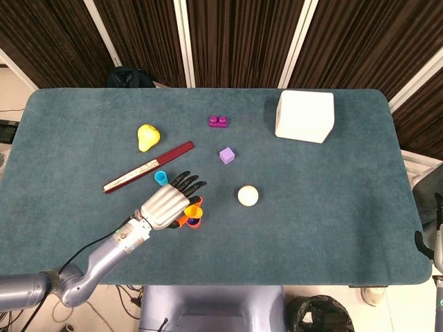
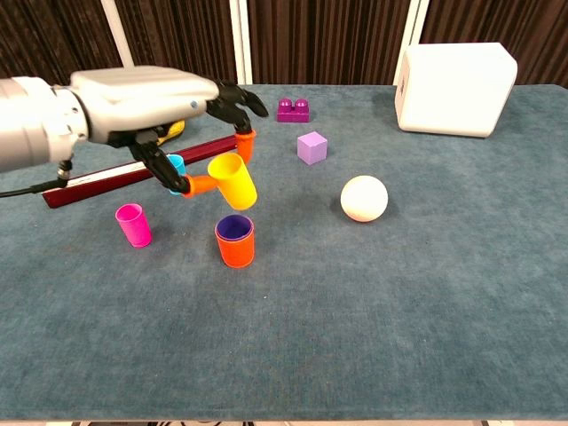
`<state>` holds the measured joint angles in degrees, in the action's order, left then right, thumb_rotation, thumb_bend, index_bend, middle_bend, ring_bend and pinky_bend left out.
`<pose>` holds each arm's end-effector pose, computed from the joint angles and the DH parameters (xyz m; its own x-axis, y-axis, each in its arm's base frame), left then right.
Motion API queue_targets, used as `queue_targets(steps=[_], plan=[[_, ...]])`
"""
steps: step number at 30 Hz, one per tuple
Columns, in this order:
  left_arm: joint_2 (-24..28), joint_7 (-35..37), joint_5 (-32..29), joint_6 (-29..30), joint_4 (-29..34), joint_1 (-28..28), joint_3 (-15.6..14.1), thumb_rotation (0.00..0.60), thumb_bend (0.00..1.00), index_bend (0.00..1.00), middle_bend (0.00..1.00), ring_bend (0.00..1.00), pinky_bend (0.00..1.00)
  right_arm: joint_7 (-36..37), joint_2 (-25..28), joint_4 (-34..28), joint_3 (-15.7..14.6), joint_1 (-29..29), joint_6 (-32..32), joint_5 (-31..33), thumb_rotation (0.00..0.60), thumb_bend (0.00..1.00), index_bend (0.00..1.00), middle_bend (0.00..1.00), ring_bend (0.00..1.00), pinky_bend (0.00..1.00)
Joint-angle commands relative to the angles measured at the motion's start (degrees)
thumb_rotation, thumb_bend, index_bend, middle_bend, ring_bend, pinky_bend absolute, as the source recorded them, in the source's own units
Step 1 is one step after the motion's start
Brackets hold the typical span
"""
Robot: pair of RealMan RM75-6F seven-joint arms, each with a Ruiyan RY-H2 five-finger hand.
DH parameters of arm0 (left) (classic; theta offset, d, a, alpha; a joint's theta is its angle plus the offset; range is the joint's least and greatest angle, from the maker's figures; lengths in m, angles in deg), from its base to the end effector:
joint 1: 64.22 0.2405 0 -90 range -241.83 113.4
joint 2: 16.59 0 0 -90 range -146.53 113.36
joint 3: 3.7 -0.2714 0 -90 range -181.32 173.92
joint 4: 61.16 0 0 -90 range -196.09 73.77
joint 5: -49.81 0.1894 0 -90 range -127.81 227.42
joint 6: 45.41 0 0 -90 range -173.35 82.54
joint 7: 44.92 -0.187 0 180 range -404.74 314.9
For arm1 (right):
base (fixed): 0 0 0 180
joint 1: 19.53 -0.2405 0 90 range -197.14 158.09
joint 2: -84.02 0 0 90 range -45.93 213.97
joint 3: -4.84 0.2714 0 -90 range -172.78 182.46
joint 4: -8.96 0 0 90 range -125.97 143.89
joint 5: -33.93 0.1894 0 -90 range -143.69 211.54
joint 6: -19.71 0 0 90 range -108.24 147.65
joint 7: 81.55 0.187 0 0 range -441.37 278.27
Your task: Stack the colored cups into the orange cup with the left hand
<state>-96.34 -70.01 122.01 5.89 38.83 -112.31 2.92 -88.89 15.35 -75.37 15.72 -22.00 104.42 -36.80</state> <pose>-0.0777 0.3466 0.0005 0.5960 0.2035 0.7768 0.6615 -0.6727 -0.3314 -0.3786 -0.2268 0.2172 0.5284 0.0805 0.8452 -0.8175 0.3170 0.4809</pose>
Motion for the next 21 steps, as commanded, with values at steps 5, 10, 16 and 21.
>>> queue_targets(steps=[5, 10, 16, 21], plan=[[-0.8, -0.9, -1.3, -0.8, -0.4, -0.5, -0.6, 0.6, 0.37, 0.45, 0.09, 0.0, 0.0, 0.0, 0.0, 0.1, 0.1, 0.0, 0.0, 0.3, 0.6, 0.42, 0.04, 0.0, 0.04, 0.01], [-1.5, -1.4, -2.2, -1.4, -1.0, -1.0, -0.9, 0.6, 0.37, 0.45, 0.09, 0.0, 0.0, -0.3, -0.2, 0.2, 0.0, -0.1, -0.3, 0.3, 0.6, 0.42, 0.04, 0.0, 0.04, 0.01], [-2.3, -1.4, -2.5, -1.7, -1.9, -1.1, -1.5, 0.6, 0.37, 0.45, 0.09, 0.0, 0.0, -0.4, -0.3, 0.3, 0.0, 0.0, -0.2, 0.3, 0.6, 0.42, 0.04, 0.0, 0.04, 0.01], [-2.5, -1.4, -2.7, -1.7, -2.3, -1.0, -2.0, 0.6, 0.37, 0.45, 0.09, 0.0, 0.0, -0.5, -0.4, 0.3, 0.1, 0.0, -0.1, 0.5, 0.6, 0.42, 0.04, 0.0, 0.04, 0.01]])
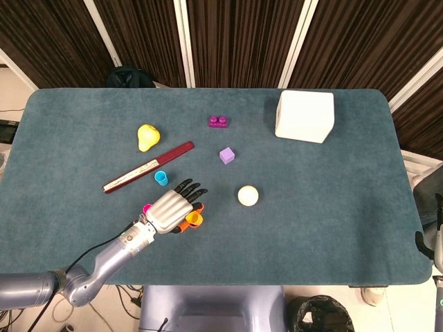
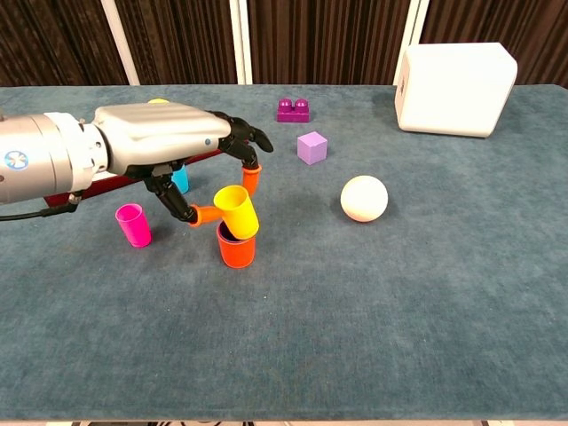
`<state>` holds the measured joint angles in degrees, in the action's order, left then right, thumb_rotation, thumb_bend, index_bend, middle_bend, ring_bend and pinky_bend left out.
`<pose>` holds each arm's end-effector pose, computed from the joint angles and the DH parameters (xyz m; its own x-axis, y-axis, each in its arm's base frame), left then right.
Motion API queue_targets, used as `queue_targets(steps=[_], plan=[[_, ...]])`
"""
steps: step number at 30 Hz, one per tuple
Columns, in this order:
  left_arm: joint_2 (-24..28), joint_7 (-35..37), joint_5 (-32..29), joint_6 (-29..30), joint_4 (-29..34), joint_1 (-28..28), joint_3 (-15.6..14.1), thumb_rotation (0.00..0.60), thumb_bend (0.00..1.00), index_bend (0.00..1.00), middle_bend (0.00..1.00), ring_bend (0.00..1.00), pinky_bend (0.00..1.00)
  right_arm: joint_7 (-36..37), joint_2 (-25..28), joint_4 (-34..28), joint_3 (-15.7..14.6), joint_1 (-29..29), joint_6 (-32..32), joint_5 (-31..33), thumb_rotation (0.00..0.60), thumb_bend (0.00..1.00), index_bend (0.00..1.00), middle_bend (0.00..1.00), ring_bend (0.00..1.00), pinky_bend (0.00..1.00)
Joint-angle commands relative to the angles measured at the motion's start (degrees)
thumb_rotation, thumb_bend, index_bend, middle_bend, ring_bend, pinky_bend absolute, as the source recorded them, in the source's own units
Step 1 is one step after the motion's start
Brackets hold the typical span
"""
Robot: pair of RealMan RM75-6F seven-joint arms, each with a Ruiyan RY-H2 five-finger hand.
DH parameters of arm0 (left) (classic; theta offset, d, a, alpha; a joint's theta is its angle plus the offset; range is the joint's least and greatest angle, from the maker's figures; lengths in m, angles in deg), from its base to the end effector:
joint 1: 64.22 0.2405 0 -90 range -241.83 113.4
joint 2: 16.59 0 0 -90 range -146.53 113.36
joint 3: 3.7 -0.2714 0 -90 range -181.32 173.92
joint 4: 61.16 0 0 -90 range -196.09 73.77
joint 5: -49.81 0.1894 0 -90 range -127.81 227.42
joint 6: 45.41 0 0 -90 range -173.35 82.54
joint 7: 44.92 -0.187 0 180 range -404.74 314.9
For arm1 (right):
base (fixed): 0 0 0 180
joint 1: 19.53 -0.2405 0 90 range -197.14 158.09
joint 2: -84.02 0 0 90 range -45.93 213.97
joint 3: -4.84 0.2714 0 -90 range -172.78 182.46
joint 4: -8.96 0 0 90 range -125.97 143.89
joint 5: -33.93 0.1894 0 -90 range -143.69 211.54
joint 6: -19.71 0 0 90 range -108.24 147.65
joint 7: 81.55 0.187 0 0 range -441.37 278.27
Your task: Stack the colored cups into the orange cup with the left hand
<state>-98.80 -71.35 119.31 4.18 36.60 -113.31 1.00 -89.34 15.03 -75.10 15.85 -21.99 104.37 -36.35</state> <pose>-0.0879 0.3437 -0.0214 0.6283 0.2515 0.7362 0.6613 -0.6711 -0.3352 -0.3804 -0.2266 0.2166 0.5329 0.0783 0.8426 -0.8124 0.3261 0.4835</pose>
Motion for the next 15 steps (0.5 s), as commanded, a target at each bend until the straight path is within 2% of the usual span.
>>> queue_targets(steps=[1, 6, 8, 15], plan=[[0.0, 0.0, 0.0, 0.1, -0.1, 0.1, -0.2, 0.6, 0.37, 0.45, 0.09, 0.0, 0.0, -0.1, -0.1, 0.1, 0.0, 0.0, -0.1, 0.1, 0.6, 0.42, 0.04, 0.0, 0.04, 0.01], [-0.1, -0.4, -0.5, 0.0, -0.6, 0.2, -0.8, 0.6, 0.37, 0.45, 0.09, 0.0, 0.0, -0.3, -0.3, 0.3, -0.1, -0.1, -0.3, 0.1, 0.6, 0.42, 0.04, 0.0, 0.04, 0.01], [-0.1, -0.6, -0.8, -0.2, -0.9, 0.2, -1.0, 0.6, 0.37, 0.41, 0.09, 0.0, 0.0, -0.3, -0.3, 0.3, -0.1, -0.1, -0.3, 0.1, 0.6, 0.42, 0.04, 0.0, 0.04, 0.01], [0.0, -3.3, -3.3, -0.5, -1.5, -0.1, -1.7, 0.6, 0.34, 0.16, 0.05, 0.0, 0.0, -0.4, -0.4, 0.3, 0.0, -0.1, -0.1, 0.2, 0.6, 0.42, 0.04, 0.0, 0.04, 0.01]])
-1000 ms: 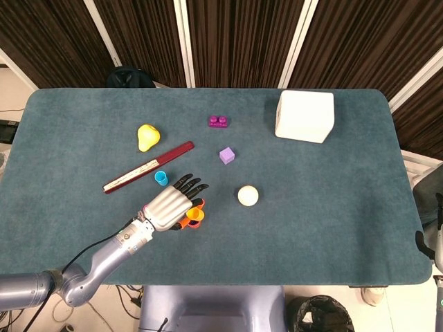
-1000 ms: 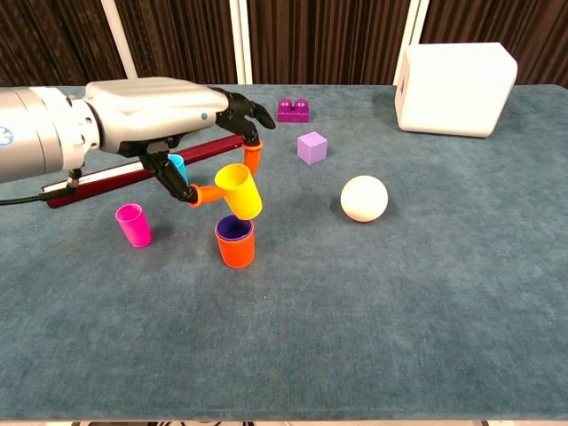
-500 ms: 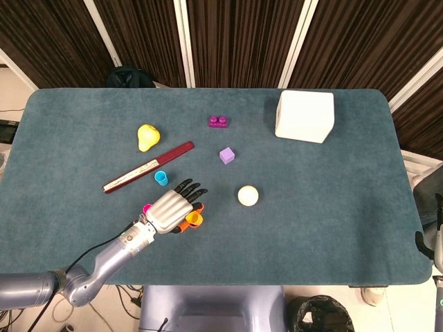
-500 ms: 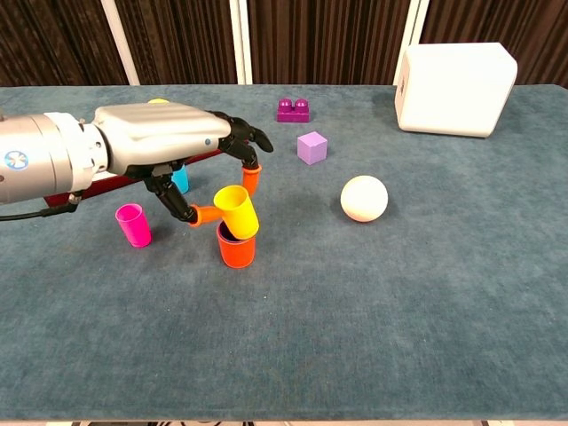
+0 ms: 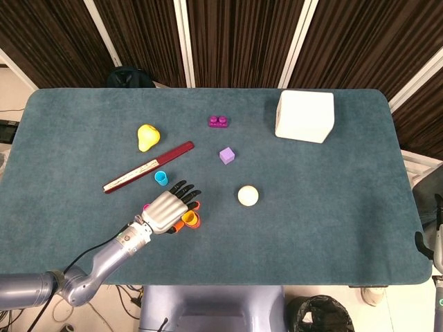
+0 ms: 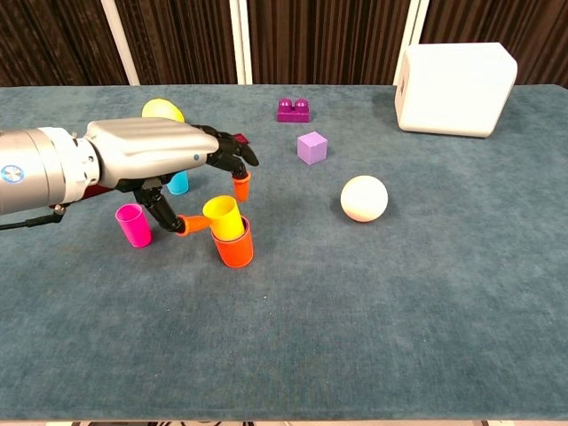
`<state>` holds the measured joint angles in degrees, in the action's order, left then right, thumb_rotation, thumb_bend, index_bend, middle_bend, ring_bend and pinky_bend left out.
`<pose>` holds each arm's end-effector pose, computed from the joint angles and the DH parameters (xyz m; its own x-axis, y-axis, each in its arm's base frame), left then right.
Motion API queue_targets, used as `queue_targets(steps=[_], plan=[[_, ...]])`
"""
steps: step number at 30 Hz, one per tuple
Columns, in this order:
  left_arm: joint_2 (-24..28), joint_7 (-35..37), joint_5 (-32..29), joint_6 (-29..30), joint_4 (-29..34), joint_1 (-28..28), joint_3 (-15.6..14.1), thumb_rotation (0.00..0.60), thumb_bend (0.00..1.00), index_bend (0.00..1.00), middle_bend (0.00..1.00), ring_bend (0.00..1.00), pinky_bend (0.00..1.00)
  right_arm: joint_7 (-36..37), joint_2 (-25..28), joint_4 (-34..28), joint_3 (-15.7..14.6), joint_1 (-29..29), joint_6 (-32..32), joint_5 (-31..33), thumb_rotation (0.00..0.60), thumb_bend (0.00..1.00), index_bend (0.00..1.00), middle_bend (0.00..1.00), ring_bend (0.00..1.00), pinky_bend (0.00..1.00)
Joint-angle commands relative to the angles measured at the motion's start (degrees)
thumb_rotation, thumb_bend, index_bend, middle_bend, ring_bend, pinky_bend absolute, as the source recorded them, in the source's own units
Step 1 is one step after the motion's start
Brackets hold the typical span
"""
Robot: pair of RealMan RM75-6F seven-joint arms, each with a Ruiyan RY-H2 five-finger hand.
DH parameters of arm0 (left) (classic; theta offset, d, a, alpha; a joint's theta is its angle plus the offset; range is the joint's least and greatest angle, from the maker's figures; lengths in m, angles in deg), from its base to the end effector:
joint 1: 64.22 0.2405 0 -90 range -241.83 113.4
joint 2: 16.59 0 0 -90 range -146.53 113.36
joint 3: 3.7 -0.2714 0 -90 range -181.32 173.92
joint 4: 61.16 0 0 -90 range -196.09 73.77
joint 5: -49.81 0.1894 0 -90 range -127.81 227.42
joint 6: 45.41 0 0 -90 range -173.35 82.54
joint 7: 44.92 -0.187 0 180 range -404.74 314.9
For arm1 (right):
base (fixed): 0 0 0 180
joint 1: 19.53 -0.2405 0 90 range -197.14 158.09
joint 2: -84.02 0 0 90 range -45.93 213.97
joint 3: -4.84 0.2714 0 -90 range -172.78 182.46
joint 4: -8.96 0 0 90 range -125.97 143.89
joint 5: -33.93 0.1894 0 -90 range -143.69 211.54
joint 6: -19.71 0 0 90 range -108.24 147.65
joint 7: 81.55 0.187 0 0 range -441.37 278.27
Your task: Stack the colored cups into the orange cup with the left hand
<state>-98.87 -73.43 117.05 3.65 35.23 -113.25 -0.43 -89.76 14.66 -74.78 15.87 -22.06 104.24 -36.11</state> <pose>-0.1044 0.3461 -0.0258 0.6661 0.2631 0.6979 0.6551 -0.6538 -0.3788 -0.3817 -0.2269 0.2149 0.5370 0.0741 0.8403 -0.8083 0.3302 0.4874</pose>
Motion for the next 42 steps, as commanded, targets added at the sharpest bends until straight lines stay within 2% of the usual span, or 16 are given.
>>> queue_targets(steps=[1, 6, 12, 19, 30, 36, 42], plan=[[0.1, -1.6, -1.3, 0.1, 0.0, -0.2, -0.2, 0.6, 0.33, 0.14, 0.05, 0.0, 0.0, 0.0, -0.1, 0.0, 0.0, 0.0, 0.1, 0.0, 0.6, 0.42, 0.04, 0.0, 0.04, 0.01], [0.1, -3.0, -1.9, 2.1, 0.5, -0.2, 0.6, 0.6, 0.28, 0.09, 0.05, 0.0, 0.0, -0.1, -0.2, 0.2, 0.1, 0.0, 0.1, 0.1, 0.6, 0.42, 0.04, 0.0, 0.04, 0.01], [0.7, -2.3, -4.3, 4.8, 1.6, -0.3, 4.2, 0.6, 0.27, 0.12, 0.05, 0.0, 0.0, -0.2, -0.3, 0.3, 0.2, 0.0, 0.1, 0.3, 0.6, 0.42, 0.04, 0.0, 0.04, 0.01], [3.1, -4.2, -17.0, -0.2, 0.2, -4.4, 7.7, 0.6, 0.27, 0.21, 0.05, 0.0, 0.0, -0.1, -0.4, 0.9, 0.6, -0.1, -0.7, 1.6, 0.6, 0.42, 0.04, 0.0, 0.04, 0.01], [1.0, -6.6, -27.9, -2.5, -9.0, -9.1, 8.0, 0.6, 0.27, 0.23, 0.05, 0.0, 0.0, 0.1, -0.6, 1.8, 1.0, -0.1, -1.1, 2.6, 0.6, 0.42, 0.04, 0.0, 0.04, 0.01], [-0.7, -6.4, -30.9, -4.7, -13.7, -10.2, 6.6, 0.6, 0.27, 0.24, 0.05, 0.0, 0.0, 0.1, -0.6, 2.1, 0.9, -0.1, -1.7, 2.9, 0.6, 0.42, 0.04, 0.0, 0.04, 0.01], [-2.2, -6.2, -31.2, -5.6, -16.3, -10.7, 5.0, 0.6, 0.27, 0.24, 0.05, 0.0, 0.0, 0.0, -0.7, 2.2, 0.9, -0.2, -1.7, 2.9, 0.6, 0.42, 0.04, 0.0, 0.04, 0.01]])
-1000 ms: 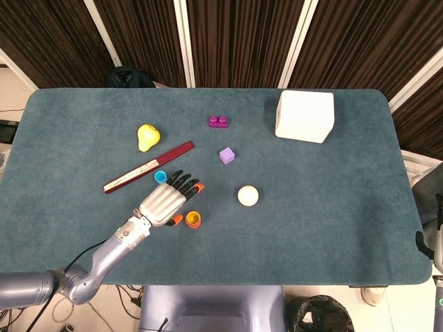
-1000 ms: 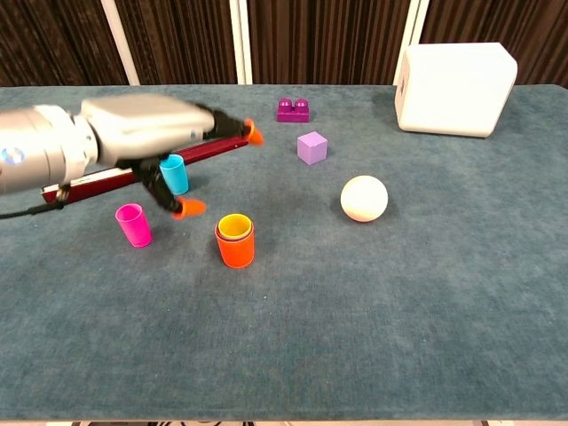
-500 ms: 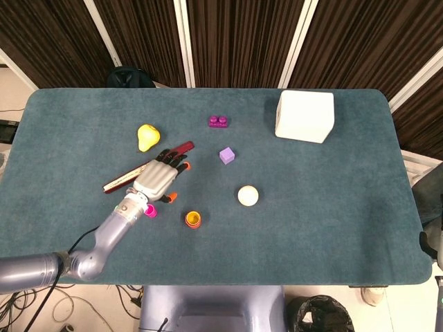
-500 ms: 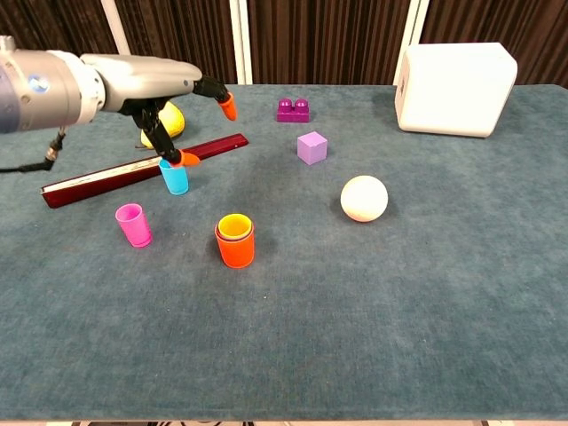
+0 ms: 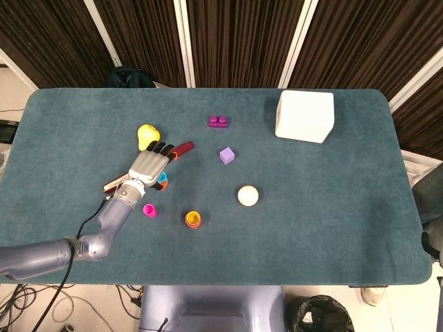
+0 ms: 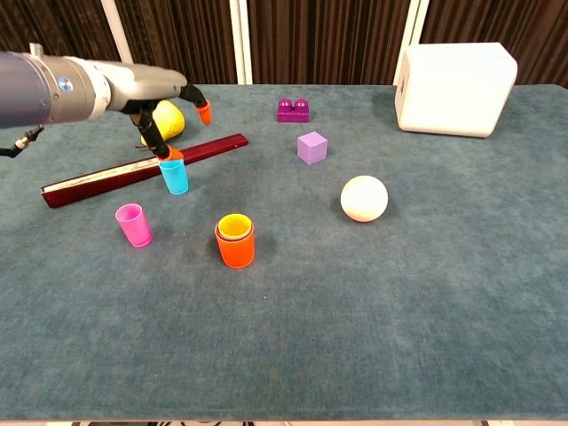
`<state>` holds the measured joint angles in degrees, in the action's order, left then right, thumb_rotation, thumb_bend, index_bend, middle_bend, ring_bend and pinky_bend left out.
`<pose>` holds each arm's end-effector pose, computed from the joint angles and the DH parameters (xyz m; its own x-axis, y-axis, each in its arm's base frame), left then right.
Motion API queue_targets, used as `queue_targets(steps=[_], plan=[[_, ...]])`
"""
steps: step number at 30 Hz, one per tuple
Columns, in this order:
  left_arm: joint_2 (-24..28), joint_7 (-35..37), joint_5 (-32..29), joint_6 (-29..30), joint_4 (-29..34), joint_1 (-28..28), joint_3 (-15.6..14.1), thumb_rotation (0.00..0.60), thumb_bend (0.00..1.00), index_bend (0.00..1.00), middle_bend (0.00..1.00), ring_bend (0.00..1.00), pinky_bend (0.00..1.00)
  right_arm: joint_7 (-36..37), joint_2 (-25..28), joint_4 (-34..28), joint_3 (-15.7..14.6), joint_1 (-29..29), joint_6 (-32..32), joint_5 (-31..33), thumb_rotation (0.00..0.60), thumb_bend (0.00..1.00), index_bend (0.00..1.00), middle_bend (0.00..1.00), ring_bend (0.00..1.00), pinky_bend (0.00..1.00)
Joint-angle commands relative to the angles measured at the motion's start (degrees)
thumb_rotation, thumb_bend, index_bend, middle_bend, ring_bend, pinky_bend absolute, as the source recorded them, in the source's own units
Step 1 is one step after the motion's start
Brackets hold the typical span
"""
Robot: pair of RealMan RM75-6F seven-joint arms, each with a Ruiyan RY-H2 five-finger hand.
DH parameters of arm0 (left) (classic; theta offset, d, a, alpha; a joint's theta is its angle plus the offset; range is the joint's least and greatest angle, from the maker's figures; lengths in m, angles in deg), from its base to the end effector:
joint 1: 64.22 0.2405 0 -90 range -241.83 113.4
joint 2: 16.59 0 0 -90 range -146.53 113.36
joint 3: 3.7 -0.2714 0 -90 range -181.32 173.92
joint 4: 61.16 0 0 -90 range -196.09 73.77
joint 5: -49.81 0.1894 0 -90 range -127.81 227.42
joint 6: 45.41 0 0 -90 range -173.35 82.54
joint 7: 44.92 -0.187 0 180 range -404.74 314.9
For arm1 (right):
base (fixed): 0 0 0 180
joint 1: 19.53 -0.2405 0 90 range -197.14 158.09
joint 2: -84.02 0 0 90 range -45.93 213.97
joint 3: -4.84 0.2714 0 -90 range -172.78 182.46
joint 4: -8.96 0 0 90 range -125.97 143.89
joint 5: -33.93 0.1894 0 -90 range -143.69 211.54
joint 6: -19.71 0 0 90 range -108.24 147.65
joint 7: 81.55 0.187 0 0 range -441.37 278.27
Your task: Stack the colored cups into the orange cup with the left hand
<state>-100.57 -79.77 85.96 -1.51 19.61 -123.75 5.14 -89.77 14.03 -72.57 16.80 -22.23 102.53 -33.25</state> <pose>-0.1252 0.4537 -0.0010 0.6261 0.3376 0.7029 0.7771 -0.3446 -0.5267 -0.3958 -0.2276 0.2180 0.5447 0.0586 0.8366 -0.7872 0.3799 0.4858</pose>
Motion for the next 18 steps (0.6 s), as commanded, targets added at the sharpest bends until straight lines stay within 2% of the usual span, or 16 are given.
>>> queue_targets(steps=[1, 18], plan=[[-0.7, 0.3, -0.1, -0.6, -1.0, -0.3, -0.8, 0.6, 0.27, 0.25, 0.05, 0.0, 0.0, -0.1, 0.0, 0.0, 0.0, 0.0, 0.0, 0.0, 0.6, 0.42, 0.04, 0.0, 0.04, 0.01], [-1.4, 1.1, 0.5, 0.1, -3.0, 0.4, -3.8, 0.6, 0.28, 0.31, 0.06, 0.0, 0.0, 0.1, 0.0, 0.0, 0.1, 0.0, 0.1, 0.0, 0.6, 0.42, 0.04, 0.0, 0.04, 0.01]])
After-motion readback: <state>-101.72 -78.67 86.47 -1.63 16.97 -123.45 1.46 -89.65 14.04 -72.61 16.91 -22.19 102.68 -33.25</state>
